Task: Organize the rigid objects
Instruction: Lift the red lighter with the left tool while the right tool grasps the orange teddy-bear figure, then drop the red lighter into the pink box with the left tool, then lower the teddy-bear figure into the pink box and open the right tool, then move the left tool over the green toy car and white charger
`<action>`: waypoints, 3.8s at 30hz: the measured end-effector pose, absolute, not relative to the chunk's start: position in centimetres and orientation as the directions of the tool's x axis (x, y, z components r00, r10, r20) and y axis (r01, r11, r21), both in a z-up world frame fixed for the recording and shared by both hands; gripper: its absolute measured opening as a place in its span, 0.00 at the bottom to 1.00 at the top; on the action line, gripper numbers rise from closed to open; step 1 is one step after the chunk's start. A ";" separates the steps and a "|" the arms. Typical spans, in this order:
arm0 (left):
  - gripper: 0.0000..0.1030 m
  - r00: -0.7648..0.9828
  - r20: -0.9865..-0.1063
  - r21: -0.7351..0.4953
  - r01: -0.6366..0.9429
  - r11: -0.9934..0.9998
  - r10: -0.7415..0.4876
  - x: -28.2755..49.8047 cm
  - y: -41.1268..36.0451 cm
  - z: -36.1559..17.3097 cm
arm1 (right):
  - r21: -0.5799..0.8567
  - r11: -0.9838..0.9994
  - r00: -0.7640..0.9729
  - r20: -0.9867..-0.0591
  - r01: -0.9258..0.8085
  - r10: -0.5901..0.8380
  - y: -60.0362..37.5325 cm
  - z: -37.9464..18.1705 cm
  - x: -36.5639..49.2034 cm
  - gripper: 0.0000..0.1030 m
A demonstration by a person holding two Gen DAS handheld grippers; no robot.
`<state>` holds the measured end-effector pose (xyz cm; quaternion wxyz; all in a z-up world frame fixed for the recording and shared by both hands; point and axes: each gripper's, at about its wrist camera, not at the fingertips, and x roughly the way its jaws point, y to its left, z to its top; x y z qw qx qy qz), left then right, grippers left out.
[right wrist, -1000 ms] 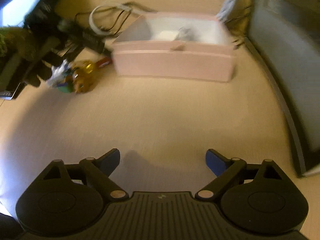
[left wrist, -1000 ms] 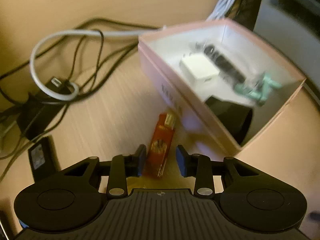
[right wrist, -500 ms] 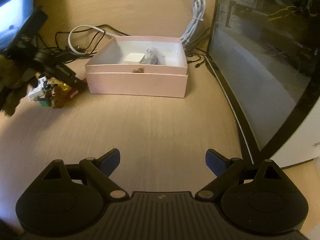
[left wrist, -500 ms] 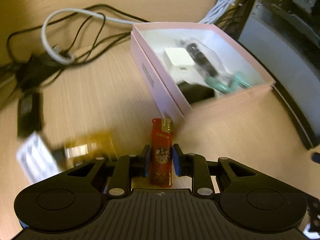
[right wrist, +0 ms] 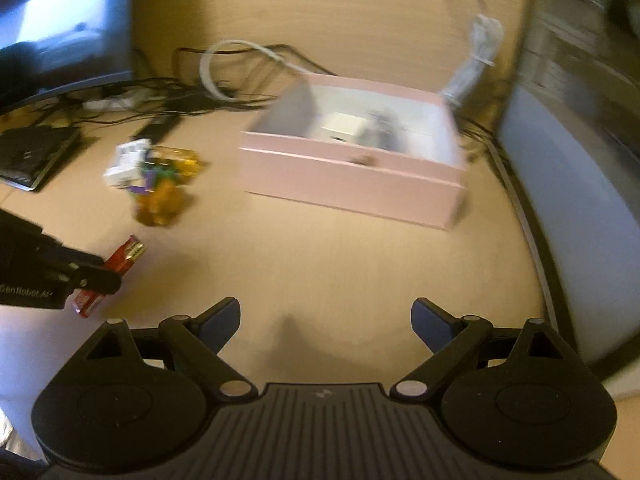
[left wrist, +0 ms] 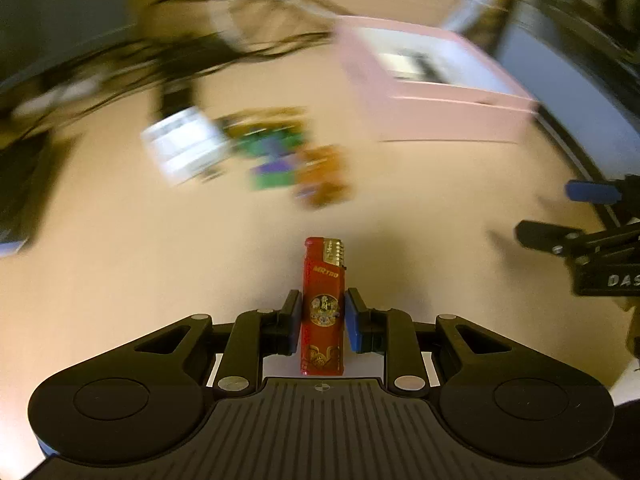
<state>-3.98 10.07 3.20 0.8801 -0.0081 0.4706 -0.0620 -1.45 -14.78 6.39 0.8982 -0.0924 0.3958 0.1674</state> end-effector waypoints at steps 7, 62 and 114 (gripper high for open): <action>0.26 0.546 -0.837 -0.095 -0.118 0.988 -0.015 -7.3 14.6 2.7 | -0.042 0.829 0.596 -0.715 -0.557 0.365 -8.3 6.6 0.6 0.91; 0.27 0.758 -0.575 -0.358 0.106 0.928 -0.309 10.4 2.3 7.4 | -0.080 0.991 0.709 -0.705 -0.106 0.018 -24.2 9.3 -5.1 0.44; 0.28 0.693 -0.714 -0.186 -0.043 0.982 -0.105 3.4 11.5 5.0 | -0.191 0.954 0.678 -0.735 -0.233 0.019 -16.9 5.4 -3.4 0.55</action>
